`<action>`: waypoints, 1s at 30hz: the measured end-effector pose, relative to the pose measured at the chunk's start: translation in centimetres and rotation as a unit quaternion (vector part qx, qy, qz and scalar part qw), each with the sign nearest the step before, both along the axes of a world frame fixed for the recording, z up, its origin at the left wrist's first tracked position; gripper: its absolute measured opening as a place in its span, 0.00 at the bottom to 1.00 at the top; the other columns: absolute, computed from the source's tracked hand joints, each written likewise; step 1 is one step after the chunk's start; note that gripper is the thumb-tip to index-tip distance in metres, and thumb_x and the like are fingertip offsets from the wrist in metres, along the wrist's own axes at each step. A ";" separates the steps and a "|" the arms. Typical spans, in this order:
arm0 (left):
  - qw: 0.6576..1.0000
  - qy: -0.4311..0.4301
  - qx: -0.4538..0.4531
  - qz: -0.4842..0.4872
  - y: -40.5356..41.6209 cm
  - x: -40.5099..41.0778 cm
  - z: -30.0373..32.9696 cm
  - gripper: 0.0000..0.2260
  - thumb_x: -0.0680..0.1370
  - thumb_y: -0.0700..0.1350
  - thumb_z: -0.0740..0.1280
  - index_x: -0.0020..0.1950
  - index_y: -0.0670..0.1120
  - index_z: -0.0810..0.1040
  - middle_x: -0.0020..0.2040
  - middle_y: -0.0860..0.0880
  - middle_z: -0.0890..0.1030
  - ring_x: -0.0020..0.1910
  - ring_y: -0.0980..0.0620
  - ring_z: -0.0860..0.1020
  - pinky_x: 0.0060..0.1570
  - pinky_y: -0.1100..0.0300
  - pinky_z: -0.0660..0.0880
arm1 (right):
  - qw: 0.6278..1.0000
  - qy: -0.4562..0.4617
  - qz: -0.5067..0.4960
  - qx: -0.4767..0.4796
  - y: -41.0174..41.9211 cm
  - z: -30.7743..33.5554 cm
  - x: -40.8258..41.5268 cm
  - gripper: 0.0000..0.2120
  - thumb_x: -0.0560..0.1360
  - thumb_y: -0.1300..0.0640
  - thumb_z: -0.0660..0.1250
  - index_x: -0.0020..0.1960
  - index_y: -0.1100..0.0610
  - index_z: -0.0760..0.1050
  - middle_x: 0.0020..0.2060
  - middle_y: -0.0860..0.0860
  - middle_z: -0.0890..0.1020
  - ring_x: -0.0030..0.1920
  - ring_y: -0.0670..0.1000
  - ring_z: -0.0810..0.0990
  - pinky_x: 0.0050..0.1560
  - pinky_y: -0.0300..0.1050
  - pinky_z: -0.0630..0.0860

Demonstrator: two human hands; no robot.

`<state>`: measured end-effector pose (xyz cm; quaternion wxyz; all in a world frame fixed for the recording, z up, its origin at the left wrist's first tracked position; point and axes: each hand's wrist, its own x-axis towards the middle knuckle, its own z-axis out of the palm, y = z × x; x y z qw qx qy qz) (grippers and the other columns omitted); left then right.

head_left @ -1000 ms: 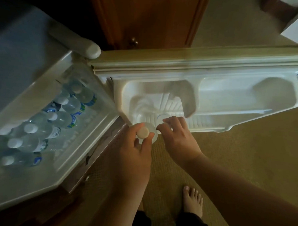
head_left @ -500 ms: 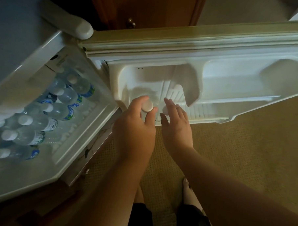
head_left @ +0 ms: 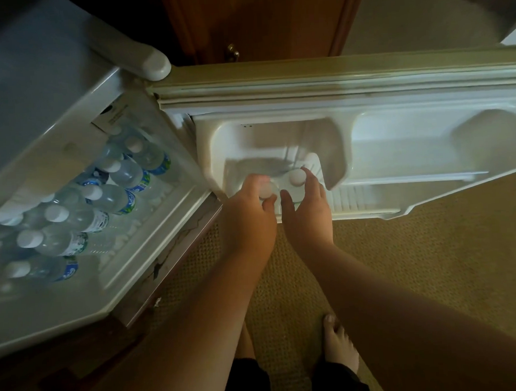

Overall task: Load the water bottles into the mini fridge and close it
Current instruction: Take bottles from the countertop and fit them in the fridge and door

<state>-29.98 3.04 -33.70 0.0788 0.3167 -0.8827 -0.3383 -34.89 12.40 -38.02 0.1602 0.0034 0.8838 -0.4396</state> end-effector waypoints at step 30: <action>0.991 -0.008 0.129 0.041 1.9 -3.2 -4.9 0.21 0.75 0.51 0.76 0.66 0.55 0.75 0.59 0.52 0.79 0.55 0.50 0.77 0.56 0.53 0.75 | 0.969 -0.026 -0.246 0.010 12.7 -1.7 -4.9 0.31 0.75 0.45 0.73 0.75 0.46 0.66 0.54 0.44 0.79 0.51 0.39 0.77 0.61 0.52 0.77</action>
